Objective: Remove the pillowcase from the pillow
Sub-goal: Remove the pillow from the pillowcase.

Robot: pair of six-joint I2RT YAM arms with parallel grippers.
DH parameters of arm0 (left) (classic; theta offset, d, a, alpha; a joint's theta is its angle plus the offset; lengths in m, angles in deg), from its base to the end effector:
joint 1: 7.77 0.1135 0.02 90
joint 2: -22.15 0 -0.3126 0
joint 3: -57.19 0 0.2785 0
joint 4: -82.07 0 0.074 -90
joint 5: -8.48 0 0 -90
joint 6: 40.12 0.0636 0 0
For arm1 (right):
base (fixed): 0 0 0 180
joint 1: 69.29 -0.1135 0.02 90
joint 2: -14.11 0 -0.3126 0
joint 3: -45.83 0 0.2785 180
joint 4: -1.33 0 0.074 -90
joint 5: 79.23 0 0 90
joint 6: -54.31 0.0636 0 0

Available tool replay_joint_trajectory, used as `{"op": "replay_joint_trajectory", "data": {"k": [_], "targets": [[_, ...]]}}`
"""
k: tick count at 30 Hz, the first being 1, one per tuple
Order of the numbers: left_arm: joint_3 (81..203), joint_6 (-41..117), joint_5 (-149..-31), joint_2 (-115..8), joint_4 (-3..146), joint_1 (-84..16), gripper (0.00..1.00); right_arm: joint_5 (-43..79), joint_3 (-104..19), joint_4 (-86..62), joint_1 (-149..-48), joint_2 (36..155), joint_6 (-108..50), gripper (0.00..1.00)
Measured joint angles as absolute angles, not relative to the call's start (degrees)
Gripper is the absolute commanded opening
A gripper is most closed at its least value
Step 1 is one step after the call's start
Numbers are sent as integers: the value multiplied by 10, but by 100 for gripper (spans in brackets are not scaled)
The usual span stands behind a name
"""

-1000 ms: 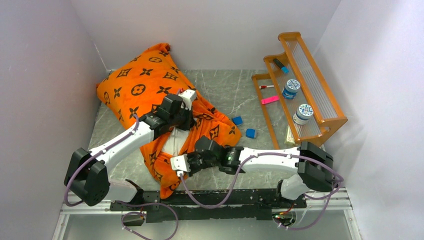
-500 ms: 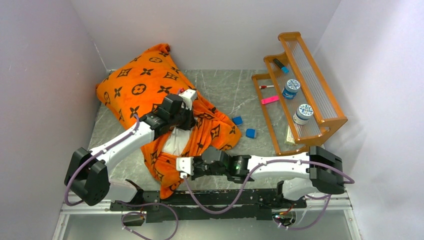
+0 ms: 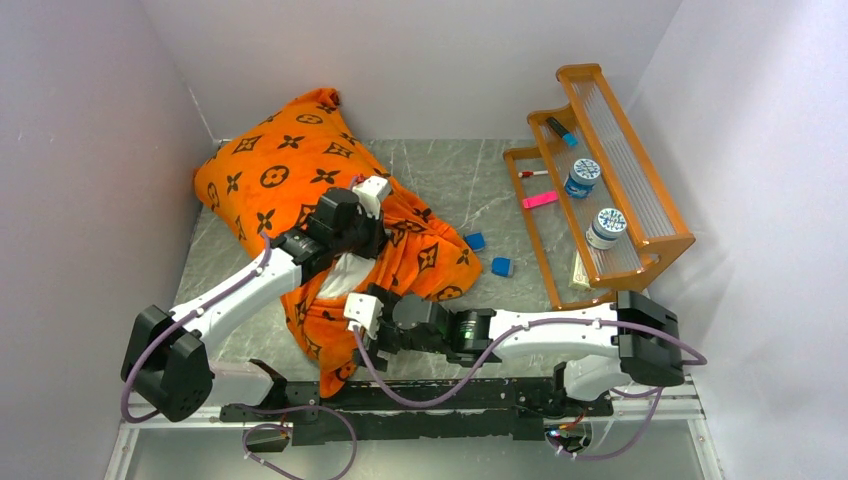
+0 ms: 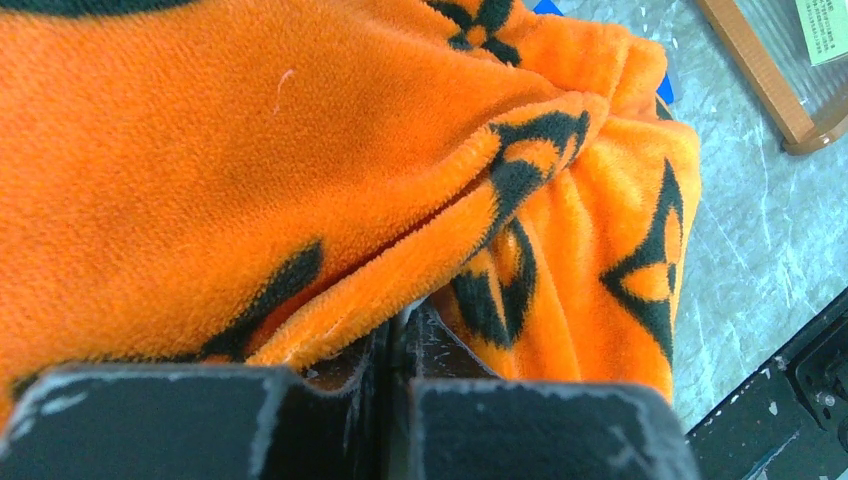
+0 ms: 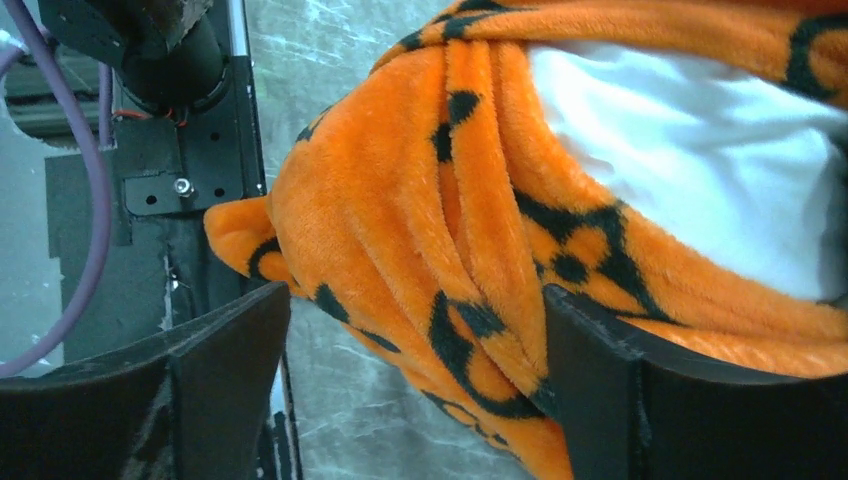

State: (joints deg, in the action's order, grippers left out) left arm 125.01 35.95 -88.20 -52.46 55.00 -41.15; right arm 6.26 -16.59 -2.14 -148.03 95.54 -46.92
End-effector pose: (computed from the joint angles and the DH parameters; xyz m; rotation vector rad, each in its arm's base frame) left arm 0.2694 -0.1864 0.3055 0.4428 2.1749 -0.5933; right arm 0.0759 0.3557 0.2794 -1.3951 1.4713 0.6864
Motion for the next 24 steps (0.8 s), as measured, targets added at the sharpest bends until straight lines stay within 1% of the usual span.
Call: {"op": "replay_joint_trajectory", "data": {"k": [8, 10, 17, 21, 24], "targets": [[1248, 363, -883, -525, 553, -412, 5, 31, -117, -26, -1459, 881, -347, 100], [1248, 366, -883, -525, 553, -412, 5, 25, -113, -35, -1438, 871, -316, 99], [1248, 368, -883, -525, 553, -412, 5, -15, -108, -68, -1364, 834, -230, 94], [1248, 368, -883, -525, 553, -412, 5, -63, -108, -79, -1314, 796, -170, 93], [1248, 368, -883, -525, 553, -412, 5, -101, -130, -108, -1288, 800, -127, 93]]}}
